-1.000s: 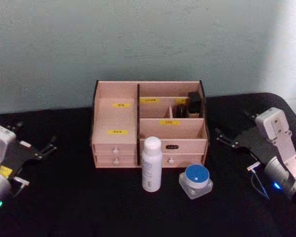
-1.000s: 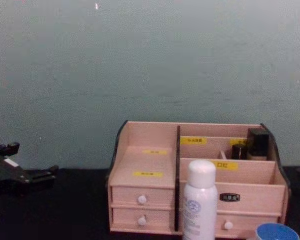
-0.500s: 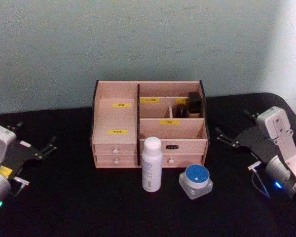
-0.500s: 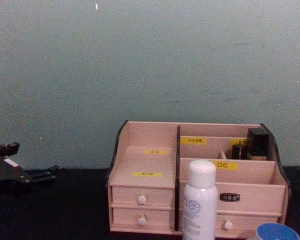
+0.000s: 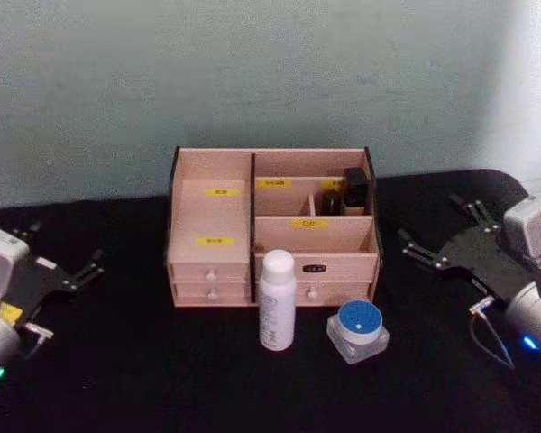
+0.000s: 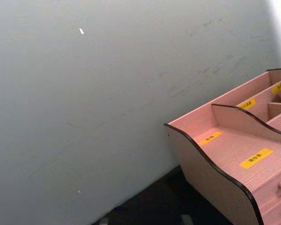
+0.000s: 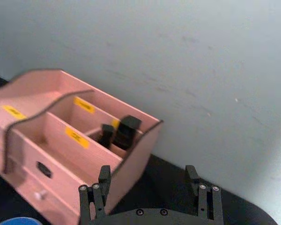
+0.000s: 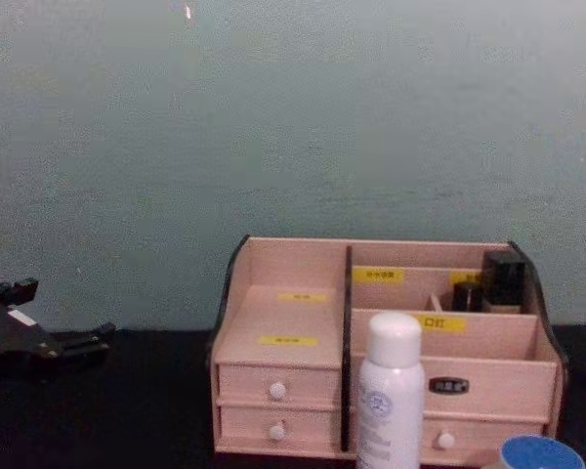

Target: Pick up the facial cleanser and watermelon frost from the table and place them into the tiered storage box.

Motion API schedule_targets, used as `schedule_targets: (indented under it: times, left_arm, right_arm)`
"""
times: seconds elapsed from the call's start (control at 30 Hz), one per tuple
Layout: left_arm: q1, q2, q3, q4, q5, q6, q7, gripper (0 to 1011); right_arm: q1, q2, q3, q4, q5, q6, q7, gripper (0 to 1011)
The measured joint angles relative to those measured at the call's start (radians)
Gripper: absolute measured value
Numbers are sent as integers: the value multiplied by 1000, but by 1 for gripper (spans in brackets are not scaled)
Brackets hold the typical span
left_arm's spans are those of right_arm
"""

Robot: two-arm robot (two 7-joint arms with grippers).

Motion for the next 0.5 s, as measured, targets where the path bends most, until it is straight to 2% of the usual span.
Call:
schedule_targets:
  times: [0.23, 0.5]
  left_arm:
    - [0, 0, 0, 0, 0, 0, 0, 1001]
    - [0, 0, 0, 0, 0, 0, 0, 1001]
  right_arm:
    - [-58, 40, 18, -78, 35, -33, 87, 1002]
    - [-78, 52, -5, -118, 73, -37, 215, 1002]
